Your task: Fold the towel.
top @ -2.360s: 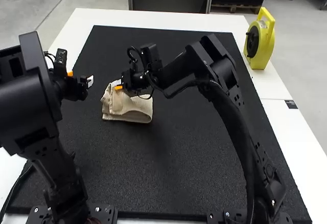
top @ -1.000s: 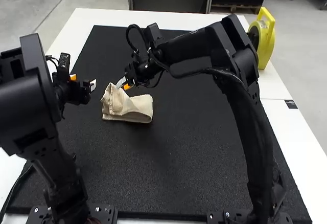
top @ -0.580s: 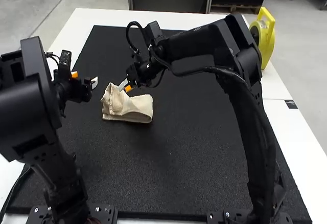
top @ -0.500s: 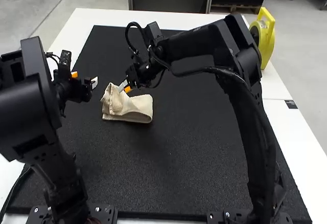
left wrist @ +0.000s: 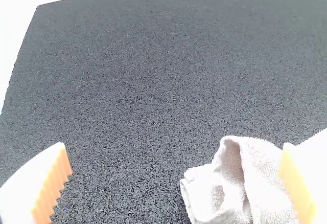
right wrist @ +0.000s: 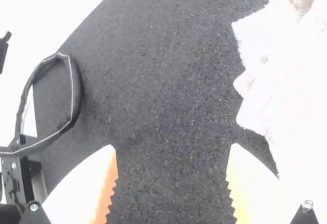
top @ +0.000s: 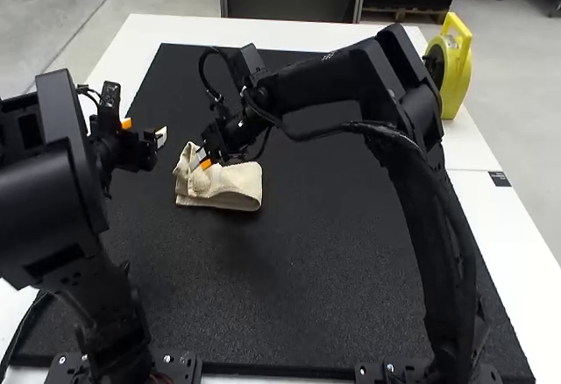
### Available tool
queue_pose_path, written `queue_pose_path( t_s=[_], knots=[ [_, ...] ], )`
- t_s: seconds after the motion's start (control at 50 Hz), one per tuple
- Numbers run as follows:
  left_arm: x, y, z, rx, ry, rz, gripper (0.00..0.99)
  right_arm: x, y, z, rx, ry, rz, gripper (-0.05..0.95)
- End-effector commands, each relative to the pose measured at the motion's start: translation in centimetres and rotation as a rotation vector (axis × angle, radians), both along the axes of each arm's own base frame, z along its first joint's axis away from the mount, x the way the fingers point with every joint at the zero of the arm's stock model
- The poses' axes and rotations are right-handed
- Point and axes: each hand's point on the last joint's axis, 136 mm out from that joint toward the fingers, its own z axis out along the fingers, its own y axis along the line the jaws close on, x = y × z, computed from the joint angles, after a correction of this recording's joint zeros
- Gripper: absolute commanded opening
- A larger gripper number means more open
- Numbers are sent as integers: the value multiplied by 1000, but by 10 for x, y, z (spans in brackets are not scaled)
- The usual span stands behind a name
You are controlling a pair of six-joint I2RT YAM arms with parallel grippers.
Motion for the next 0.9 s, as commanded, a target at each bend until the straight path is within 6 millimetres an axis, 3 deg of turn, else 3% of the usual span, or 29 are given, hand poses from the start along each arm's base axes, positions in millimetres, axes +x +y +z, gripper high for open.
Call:
queue_pose_path(
  t_s=[0.0, 0.36, 0.68, 0.88],
  knots=[
    [2, 0, 12, 12, -26, 5, 961, -5, 8, -13, -12, -10, 13, 510],
    [2, 0, 14, 6, -31, 8, 961, 7, 23, -43, -63, -56, -2, 510],
    [2, 0, 14, 3, -31, 9, 962, 17, 35, -39, -53, -93, -14, 521],
    [1, 0, 14, 0, -30, 8, 961, 15, 41, -49, -68, -99, -12, 520]
  ],
)
